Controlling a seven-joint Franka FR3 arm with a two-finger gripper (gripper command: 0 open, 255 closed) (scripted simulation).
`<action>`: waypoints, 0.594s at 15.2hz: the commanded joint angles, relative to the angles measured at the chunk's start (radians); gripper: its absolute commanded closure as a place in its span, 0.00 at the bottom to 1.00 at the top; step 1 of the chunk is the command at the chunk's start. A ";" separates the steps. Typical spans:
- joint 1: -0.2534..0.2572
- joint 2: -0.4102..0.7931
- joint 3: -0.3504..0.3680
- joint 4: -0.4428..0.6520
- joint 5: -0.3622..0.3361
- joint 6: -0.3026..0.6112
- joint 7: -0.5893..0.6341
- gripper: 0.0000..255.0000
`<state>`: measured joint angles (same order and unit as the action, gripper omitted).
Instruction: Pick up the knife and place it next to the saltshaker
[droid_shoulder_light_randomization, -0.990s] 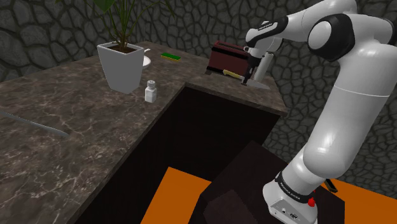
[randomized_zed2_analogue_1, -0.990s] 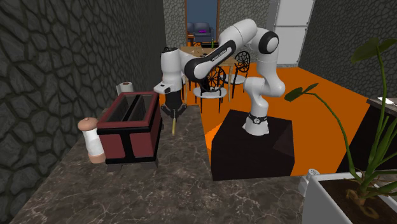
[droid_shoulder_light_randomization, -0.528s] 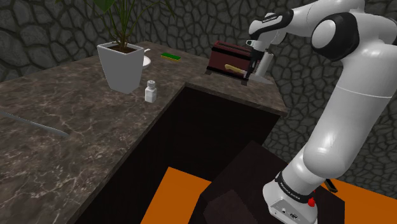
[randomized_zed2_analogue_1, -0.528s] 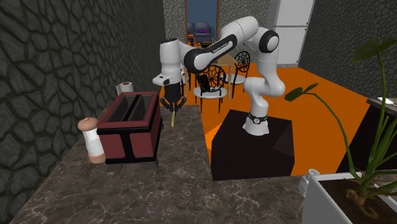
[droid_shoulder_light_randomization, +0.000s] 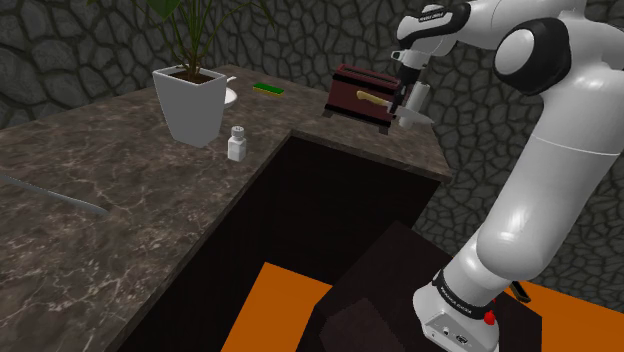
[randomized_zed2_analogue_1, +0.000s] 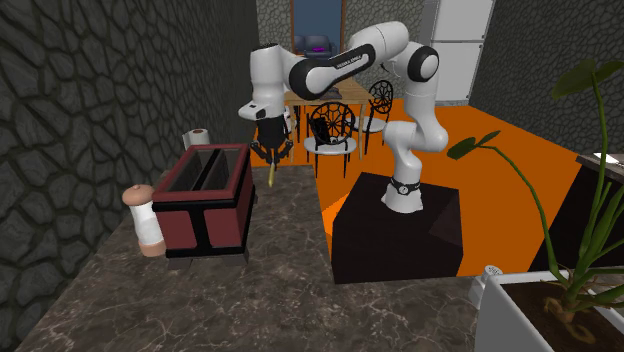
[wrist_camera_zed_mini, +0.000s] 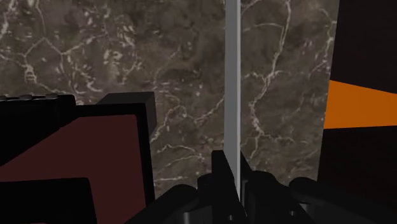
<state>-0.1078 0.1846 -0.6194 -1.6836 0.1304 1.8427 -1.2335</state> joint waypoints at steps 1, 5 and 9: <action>-0.002 0.001 -0.001 0.031 0.000 -0.031 0.002 1.00; -0.005 0.001 -0.003 0.085 -0.002 -0.084 0.004 1.00; -0.008 0.004 -0.004 0.131 0.000 -0.128 0.005 1.00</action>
<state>-0.1155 0.1865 -0.6236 -1.5630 0.1289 1.7241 -1.2295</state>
